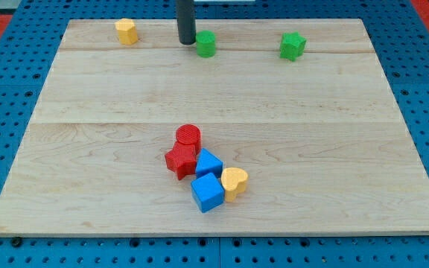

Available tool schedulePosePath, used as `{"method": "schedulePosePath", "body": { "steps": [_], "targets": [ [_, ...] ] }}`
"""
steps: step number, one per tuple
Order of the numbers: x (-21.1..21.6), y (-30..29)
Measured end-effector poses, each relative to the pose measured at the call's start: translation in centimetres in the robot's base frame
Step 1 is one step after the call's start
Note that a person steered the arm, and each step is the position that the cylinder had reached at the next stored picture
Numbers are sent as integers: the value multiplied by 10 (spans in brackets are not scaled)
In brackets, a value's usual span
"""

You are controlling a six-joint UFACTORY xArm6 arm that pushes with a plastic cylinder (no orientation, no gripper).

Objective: Move the yellow hexagon diagonal to the left of the green circle

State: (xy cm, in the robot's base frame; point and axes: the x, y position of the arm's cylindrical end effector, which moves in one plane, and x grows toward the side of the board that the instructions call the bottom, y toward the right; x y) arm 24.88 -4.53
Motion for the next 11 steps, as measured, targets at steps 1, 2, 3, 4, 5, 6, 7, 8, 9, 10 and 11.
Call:
{"method": "schedulePosePath", "body": {
  "steps": [1,2,3,4,5,6,7,8,9,10,11],
  "targets": [
    [-18,-18],
    [-51,-43],
    [-55,-111],
    [-49,-155],
    [-41,-152],
    [-23,-145],
    [-7,-142],
    [6,-166],
    [51,-170],
    [123,-160],
    [173,-127]
  ]
}}
